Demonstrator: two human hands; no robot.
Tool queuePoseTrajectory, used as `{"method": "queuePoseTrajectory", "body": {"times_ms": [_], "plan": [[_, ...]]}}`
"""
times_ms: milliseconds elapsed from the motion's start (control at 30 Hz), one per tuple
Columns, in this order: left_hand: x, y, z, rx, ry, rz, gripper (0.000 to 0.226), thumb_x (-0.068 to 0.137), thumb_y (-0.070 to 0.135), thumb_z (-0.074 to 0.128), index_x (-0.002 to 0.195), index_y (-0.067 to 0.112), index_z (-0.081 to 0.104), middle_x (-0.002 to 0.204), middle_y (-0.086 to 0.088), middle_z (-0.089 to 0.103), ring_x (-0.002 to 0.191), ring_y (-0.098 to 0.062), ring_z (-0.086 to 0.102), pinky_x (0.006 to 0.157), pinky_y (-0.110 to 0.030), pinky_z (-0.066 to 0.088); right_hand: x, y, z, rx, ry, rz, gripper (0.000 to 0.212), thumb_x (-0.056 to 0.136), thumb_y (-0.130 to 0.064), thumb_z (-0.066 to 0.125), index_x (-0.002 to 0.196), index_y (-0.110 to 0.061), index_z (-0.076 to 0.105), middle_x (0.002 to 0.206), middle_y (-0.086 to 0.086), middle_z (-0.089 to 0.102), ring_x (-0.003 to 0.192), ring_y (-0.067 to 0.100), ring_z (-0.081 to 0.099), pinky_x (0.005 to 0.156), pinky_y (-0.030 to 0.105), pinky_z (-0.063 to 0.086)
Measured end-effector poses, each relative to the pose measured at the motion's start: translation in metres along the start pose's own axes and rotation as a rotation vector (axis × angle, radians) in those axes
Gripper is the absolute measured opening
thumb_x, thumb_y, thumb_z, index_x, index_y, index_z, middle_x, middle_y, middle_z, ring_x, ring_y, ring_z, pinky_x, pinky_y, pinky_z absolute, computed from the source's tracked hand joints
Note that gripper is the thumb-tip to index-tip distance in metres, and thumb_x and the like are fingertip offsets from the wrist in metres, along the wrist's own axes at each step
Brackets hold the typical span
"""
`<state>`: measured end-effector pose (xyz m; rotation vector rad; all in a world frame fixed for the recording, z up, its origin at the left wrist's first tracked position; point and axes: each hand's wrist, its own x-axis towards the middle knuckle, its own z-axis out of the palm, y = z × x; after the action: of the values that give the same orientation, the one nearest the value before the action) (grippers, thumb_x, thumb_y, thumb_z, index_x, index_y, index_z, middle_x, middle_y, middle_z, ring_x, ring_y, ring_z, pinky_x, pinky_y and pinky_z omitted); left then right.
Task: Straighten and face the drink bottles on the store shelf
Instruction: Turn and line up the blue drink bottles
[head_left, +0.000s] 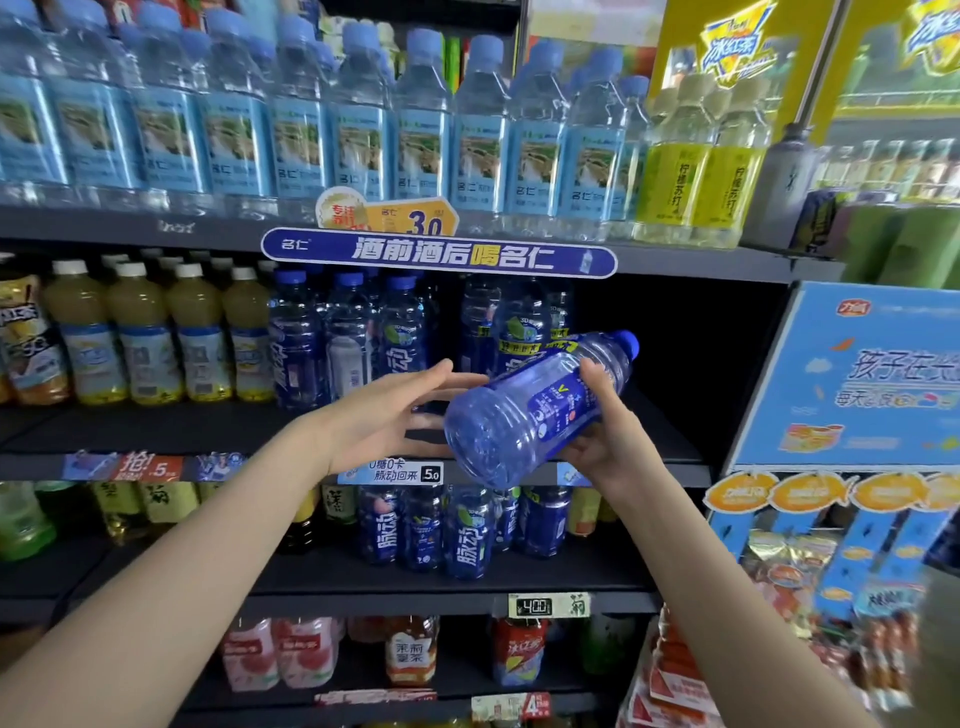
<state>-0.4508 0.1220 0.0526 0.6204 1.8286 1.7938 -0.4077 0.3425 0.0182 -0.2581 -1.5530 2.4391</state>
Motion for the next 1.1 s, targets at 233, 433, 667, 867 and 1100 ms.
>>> {"method": "queuePoseTrajectory", "body": {"times_ms": [233, 433, 667, 867, 1100], "plan": [[0.038, -0.024, 0.014, 0.238, -0.047, -0.044, 0.025, 0.094, 0.025, 0.052, 0.116, 0.021, 0.064, 0.115, 0.002, 0.068, 0.107, -0.015, 0.063, 0.095, -0.032, 0.049, 0.009, -0.005, -0.038, -0.262, 0.214, -0.266, 0.064, 0.068, -0.029, 0.083, 0.12, -0.018, 0.046, 0.116, 0.008, 0.063, 0.094, 0.024, 0.068, 0.072, 0.046, 0.059], [0.094, -0.039, 0.023, 0.327, 0.29, -0.011, 0.023, 0.092, 0.016, 0.058, 0.115, 0.018, 0.058, 0.111, -0.001, 0.063, 0.098, -0.014, 0.061, 0.089, -0.031, 0.051, 0.034, -0.013, -0.068, -0.584, 0.348, -0.427, 0.097, 0.06, -0.035, 0.088, 0.138, -0.021, 0.031, 0.12, 0.002, 0.059, 0.108, 0.019, 0.06, 0.093, 0.046, 0.051], [0.145, -0.04, 0.03, 0.487, 0.549, 0.074, 0.05, 0.088, 0.02, 0.064, 0.131, 0.009, 0.043, 0.126, -0.006, 0.054, 0.103, -0.018, 0.055, 0.082, -0.025, 0.04, 0.085, -0.033, -0.084, -0.745, 0.381, -0.476, 0.099, 0.064, -0.032, 0.086, 0.144, -0.017, 0.028, 0.127, 0.005, 0.057, 0.112, 0.024, 0.057, 0.098, 0.044, 0.046], [0.183, -0.046, 0.038, 0.57, 0.612, 0.118, 0.074, 0.082, 0.027, 0.071, 0.139, 0.008, 0.028, 0.138, -0.009, 0.042, 0.123, -0.022, 0.044, 0.093, -0.025, 0.036, 0.136, -0.03, -0.087, -0.903, 0.375, -0.503, 0.099, 0.069, -0.032, 0.084, 0.146, -0.017, 0.023, 0.13, 0.009, 0.055, 0.111, 0.03, 0.058, 0.084, 0.037, 0.046], [0.212, -0.066, 0.029, 0.549, 0.653, 0.145, 0.097, 0.069, 0.033, 0.081, 0.143, 0.011, 0.022, 0.142, -0.009, 0.041, 0.126, -0.025, 0.045, 0.102, -0.034, 0.038, 0.159, 0.0, -0.095, -0.956, 0.295, -0.506, 0.118, 0.065, -0.025, 0.086, 0.151, -0.012, 0.006, 0.149, 0.015, 0.033, 0.134, 0.031, 0.038, 0.101, 0.035, 0.037]]}}
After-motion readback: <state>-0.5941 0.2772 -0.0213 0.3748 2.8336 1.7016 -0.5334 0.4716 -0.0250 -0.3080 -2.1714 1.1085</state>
